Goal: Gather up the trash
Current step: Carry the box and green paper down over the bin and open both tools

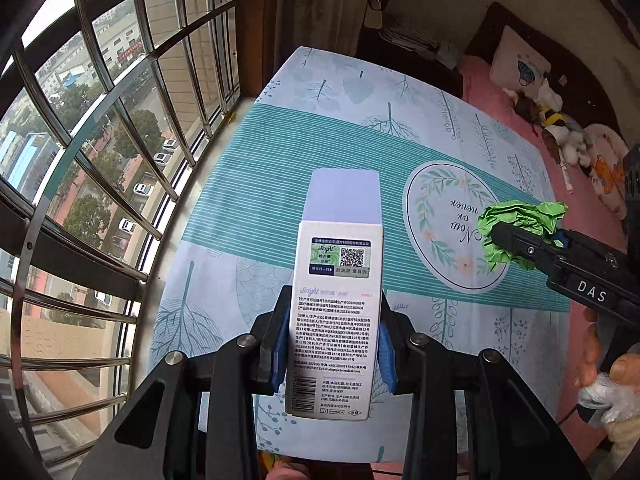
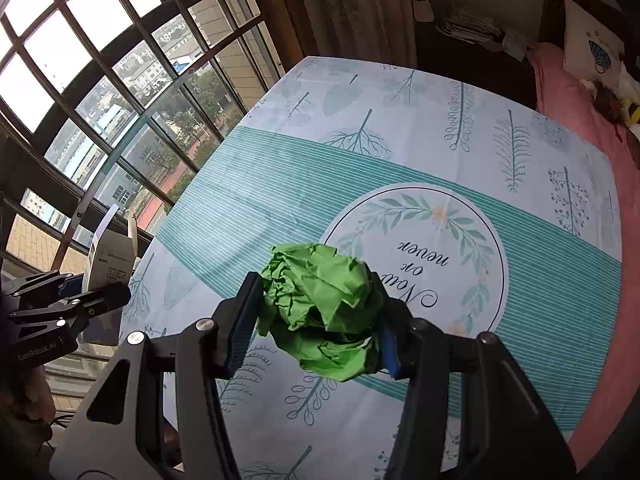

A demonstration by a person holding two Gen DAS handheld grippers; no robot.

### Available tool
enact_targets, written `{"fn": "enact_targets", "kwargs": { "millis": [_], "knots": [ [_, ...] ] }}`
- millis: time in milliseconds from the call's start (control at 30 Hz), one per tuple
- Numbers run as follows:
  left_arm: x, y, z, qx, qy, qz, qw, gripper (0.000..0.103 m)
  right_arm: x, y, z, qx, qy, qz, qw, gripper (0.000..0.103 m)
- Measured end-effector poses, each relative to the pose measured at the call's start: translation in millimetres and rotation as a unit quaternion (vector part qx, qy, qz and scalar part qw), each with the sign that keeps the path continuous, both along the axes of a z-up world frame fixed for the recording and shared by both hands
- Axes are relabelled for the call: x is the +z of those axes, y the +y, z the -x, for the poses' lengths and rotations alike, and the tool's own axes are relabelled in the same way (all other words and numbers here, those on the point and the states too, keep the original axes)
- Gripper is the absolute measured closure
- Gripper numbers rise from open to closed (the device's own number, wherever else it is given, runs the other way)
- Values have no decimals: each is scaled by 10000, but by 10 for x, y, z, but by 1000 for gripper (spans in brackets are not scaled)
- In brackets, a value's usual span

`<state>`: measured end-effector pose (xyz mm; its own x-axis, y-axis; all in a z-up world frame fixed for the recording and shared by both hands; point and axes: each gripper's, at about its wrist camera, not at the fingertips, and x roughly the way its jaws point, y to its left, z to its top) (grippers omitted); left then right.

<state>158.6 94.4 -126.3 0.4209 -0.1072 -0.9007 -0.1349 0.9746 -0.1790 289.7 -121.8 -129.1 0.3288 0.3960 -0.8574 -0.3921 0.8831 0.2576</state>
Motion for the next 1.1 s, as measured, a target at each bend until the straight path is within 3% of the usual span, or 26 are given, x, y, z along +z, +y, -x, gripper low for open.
{"fn": "enact_targets", "kwargs": {
  "millis": [300, 467, 633, 833, 1100],
  "knots": [
    [238, -15, 1578, -1239, -297, -130, 9918, 68, 272, -21, 2132, -1066, -30, -11, 9943, 54],
    [212, -49, 2134, -1663, -226, -54, 9858, 68, 288, 34, 2942, -1285, 141, 17, 9916, 54],
    [-60, -166, 2486, -1985, 100, -26, 9801, 68, 149, 73, 3407, -1422, 467, 123, 9887, 54],
    [-517, -332, 2550, -2150, 585, 67, 9748, 68, -157, -53, 3718, -1681, 820, 272, 9820, 54],
    [-1307, -695, 2592, -2205, 950, 56, 9707, 68, -1006, -377, 3819, -2037, 1460, 208, 9679, 54]
  ]
}}
